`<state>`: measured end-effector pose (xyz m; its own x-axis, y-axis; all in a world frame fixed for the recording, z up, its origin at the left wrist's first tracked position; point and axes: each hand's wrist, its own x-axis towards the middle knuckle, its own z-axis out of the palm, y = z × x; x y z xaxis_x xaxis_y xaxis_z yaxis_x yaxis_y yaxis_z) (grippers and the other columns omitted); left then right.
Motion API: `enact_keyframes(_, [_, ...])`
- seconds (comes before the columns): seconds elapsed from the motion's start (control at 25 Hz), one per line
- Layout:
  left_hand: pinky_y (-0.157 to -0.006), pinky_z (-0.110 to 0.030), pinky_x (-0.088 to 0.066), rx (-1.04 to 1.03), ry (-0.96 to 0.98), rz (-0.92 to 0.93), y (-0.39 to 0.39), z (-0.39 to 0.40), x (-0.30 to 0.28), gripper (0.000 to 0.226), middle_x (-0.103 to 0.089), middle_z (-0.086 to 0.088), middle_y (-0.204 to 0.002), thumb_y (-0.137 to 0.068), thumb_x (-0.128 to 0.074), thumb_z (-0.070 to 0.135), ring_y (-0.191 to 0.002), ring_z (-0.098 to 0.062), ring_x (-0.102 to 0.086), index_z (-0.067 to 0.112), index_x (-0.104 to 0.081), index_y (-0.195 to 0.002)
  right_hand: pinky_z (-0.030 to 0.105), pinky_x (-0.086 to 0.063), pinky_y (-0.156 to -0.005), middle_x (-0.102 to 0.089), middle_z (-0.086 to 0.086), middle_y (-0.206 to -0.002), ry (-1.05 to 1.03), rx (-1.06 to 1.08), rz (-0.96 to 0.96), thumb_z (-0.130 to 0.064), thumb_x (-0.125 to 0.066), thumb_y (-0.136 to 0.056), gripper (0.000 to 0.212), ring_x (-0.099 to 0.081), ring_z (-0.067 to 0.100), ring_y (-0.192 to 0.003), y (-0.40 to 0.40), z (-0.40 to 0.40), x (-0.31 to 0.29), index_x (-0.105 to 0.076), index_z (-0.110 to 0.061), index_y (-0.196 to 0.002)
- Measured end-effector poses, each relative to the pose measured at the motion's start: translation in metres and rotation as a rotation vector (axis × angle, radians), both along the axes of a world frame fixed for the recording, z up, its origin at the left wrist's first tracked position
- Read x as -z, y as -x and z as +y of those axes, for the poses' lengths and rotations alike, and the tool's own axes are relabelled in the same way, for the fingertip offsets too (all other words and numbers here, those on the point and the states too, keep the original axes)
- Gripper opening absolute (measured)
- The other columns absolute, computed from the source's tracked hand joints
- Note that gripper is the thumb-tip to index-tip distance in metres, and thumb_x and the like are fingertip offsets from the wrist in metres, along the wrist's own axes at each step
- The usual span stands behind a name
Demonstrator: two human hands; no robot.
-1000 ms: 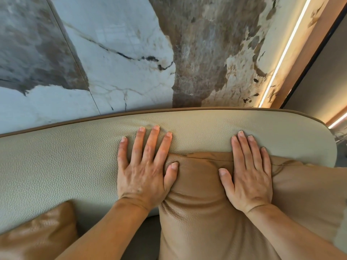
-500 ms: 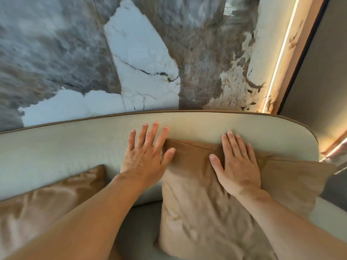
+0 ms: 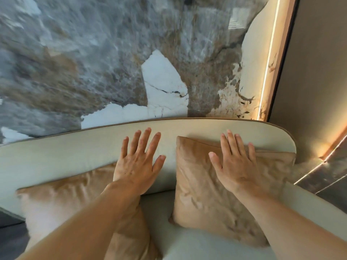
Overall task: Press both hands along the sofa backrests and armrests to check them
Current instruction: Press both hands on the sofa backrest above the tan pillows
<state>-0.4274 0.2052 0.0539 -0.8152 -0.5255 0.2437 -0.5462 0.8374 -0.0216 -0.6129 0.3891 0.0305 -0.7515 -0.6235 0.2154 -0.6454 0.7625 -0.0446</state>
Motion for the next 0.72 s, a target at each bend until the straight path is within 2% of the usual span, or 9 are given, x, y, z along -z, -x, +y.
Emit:
enact_keyframes(0.2, [-0.119, -0.045, 0.011, -0.061, -0.010, -0.002, -0.081, 0.004, -0.045, 0.067, 0.011, 0.002, -0.163, -0.088, 0.003, 0.059, -0.149, -0.021, 0.012, 0.034, 0.010, -0.150, 0.045, 0.008, -0.117, 0.007, -0.004, -0.162, 0.025, -0.035, 0.039, -0.058, 0.002, -0.091, 0.070, 0.008, 0.015, -0.147, -0.069, 0.000, -0.050, 0.002, -0.024, -0.152])
enact_keyframes(0.4, [-0.119, -0.045, 0.010, -0.098, 0.009, 0.017, -0.169, -0.004, -0.087, 0.070, 0.010, 0.002, -0.162, -0.087, 0.004, 0.061, -0.147, -0.018, 0.015, 0.033, 0.011, -0.150, 0.044, 0.009, -0.116, 0.001, -0.004, -0.162, 0.049, -0.072, 0.078, -0.058, -0.005, -0.088, 0.073, 0.001, 0.016, -0.148, -0.144, -0.012, -0.097, -0.005, -0.023, -0.152])
enact_keyframes(0.6, [-0.120, -0.047, 0.002, -0.146, 0.032, 0.053, -0.260, -0.017, -0.133, 0.069, -0.007, -0.003, -0.163, -0.090, -0.008, 0.059, -0.149, -0.024, -0.004, 0.028, -0.006, -0.152, 0.042, 0.016, -0.113, 0.002, -0.004, -0.162, 0.045, -0.091, 0.107, -0.060, 0.002, -0.085, 0.077, 0.003, 0.016, -0.148, -0.215, -0.025, -0.144, -0.001, -0.023, -0.152])
enact_keyframes(0.72, [-0.118, -0.053, -0.011, -0.176, 0.076, 0.040, -0.329, -0.027, -0.169, 0.069, -0.023, -0.008, -0.159, -0.092, -0.016, 0.057, -0.146, -0.030, -0.019, 0.022, -0.020, -0.151, 0.044, 0.014, -0.115, 0.004, -0.004, -0.162, 0.067, -0.101, 0.085, -0.062, 0.005, -0.085, 0.078, 0.005, 0.016, -0.148, -0.275, -0.032, -0.179, 0.002, -0.023, -0.152])
